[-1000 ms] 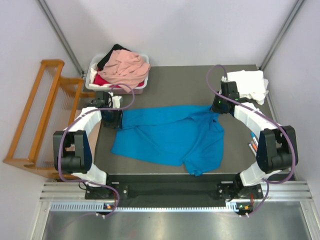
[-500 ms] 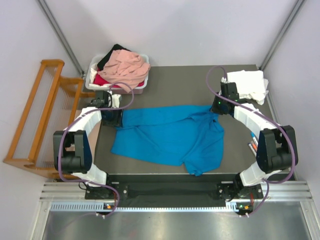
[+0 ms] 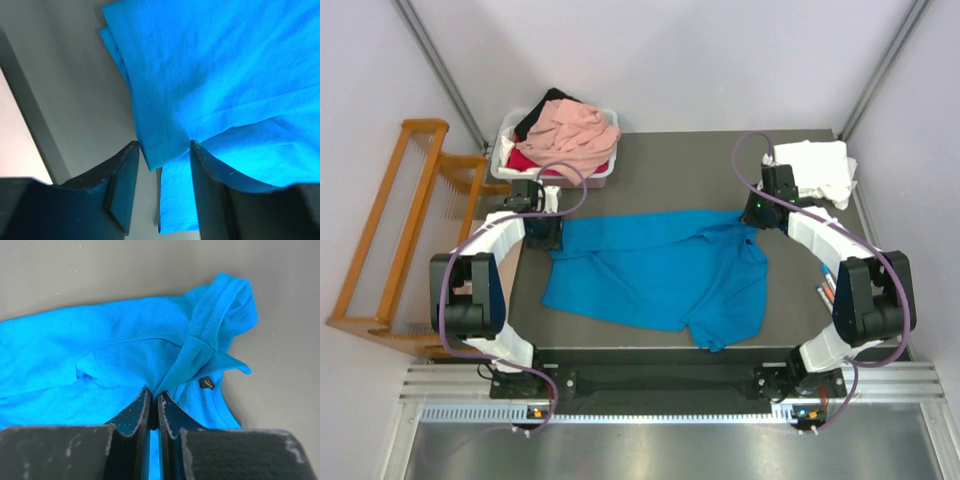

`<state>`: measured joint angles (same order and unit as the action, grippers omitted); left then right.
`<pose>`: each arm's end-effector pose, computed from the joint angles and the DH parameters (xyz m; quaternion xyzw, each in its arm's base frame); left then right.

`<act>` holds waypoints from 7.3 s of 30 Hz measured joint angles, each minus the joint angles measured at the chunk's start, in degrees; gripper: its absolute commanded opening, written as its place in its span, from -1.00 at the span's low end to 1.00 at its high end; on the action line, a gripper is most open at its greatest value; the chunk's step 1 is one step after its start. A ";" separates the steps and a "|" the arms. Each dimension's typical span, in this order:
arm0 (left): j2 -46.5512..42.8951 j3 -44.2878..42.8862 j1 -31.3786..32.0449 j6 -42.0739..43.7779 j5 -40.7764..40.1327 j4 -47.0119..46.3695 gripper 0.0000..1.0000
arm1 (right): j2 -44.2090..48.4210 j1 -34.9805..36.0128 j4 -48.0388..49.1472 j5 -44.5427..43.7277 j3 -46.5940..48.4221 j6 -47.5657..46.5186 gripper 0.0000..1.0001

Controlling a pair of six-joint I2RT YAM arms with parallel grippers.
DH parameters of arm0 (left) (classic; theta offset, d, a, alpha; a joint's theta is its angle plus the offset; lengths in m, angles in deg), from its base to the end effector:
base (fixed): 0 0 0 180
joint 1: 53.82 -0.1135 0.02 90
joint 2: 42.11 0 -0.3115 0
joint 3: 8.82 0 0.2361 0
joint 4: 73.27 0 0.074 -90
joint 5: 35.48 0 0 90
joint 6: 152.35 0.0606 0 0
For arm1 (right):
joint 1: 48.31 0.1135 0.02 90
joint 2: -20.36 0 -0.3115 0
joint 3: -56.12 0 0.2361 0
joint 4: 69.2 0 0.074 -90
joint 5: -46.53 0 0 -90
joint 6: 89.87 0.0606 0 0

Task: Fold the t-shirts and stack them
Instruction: Flatten the tshirt out, then fold the tshirt

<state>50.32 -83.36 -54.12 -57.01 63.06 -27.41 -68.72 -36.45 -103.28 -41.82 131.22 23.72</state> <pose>0.3172 -0.0073 0.2321 0.0596 0.9695 -0.0613 0.2297 0.3266 0.0704 0.2678 0.0903 0.9293 0.1218 0.3368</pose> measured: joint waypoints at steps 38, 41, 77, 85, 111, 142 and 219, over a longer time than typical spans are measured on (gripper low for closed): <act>-6.43 -14.56 0.00 -1.16 1.05 3.19 -1.00 | 4.13 0.02 -2.84 0.17 3.43 -0.55 -1.00; -6.99 -13.77 0.00 -1.14 1.03 3.80 -1.00 | 7.13 0.07 -2.97 -0.07 3.19 -0.70 -1.00; -47.17 -40.59 0.02 4.39 1.62 21.38 -1.00 | 59.78 5.66 -8.94 -5.51 23.76 -10.29 -1.00; -34.58 -17.90 0.02 5.53 -3.96 11.47 -1.00 | 34.10 5.57 -8.13 -12.26 18.27 -7.30 -1.00; 7.85 -25.92 0.35 6.34 -12.07 -0.94 -1.00 | 0.57 -0.42 -1.40 -7.34 10.47 0.11 -1.00; -3.48 -19.21 3.08 7.89 -5.73 3.19 -1.00 | 14.75 -0.42 -6.10 -4.26 -2.49 1.09 -1.00; 2.01 -6.71 3.76 7.96 -7.93 2.32 -1.00 | 8.68 -0.79 -2.38 0.20 -16.13 1.57 -0.17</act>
<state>52.33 -90.07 -50.36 -49.05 55.12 -25.10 -60.04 -37.24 -105.66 -41.62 115.09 25.29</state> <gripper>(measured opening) 0.019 0.241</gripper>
